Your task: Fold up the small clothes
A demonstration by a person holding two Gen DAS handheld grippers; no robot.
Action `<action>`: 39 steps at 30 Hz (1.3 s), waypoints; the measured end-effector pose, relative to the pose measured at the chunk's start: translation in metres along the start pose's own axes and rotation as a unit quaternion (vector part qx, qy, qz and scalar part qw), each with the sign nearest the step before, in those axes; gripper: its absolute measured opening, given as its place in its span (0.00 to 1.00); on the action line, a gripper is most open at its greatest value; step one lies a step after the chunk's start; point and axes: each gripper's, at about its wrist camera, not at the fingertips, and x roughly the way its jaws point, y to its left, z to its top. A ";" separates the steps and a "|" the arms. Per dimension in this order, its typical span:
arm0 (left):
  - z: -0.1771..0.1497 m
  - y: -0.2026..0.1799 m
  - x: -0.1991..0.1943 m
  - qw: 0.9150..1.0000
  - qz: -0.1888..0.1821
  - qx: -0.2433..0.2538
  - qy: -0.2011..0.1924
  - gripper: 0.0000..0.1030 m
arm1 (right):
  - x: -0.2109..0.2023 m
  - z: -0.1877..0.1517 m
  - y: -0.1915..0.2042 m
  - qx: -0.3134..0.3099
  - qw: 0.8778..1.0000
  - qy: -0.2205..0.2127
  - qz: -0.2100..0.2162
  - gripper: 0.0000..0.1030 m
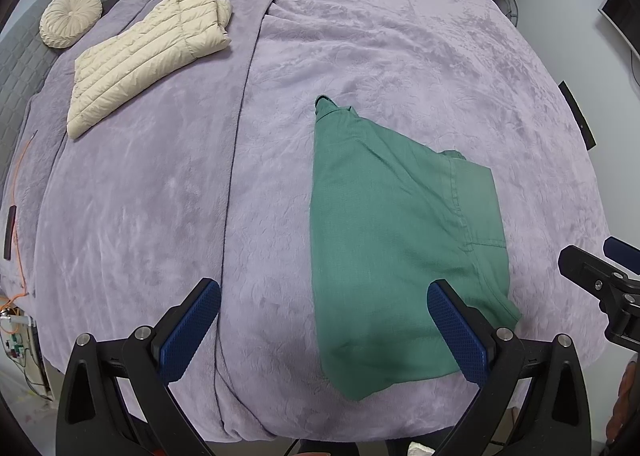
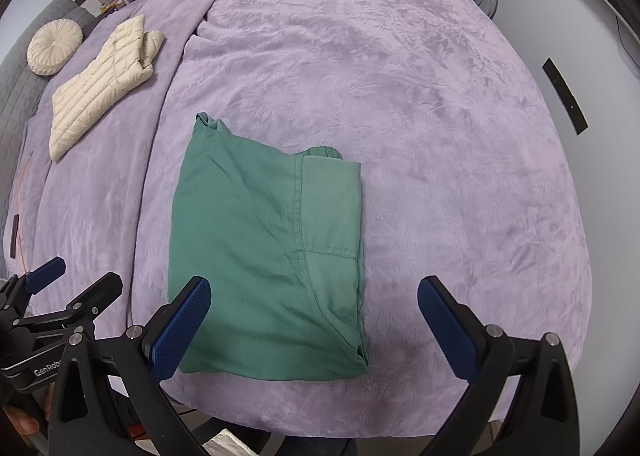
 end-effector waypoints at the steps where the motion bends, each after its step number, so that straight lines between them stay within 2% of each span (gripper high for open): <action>1: 0.000 0.000 0.000 1.000 0.000 0.000 0.000 1.00 | 0.000 0.000 0.000 0.000 1.000 0.000 0.000 1.00; 39: -0.001 0.002 0.000 1.000 0.000 0.002 0.000 1.00 | -0.001 -0.002 0.002 0.000 1.000 0.001 0.000 1.00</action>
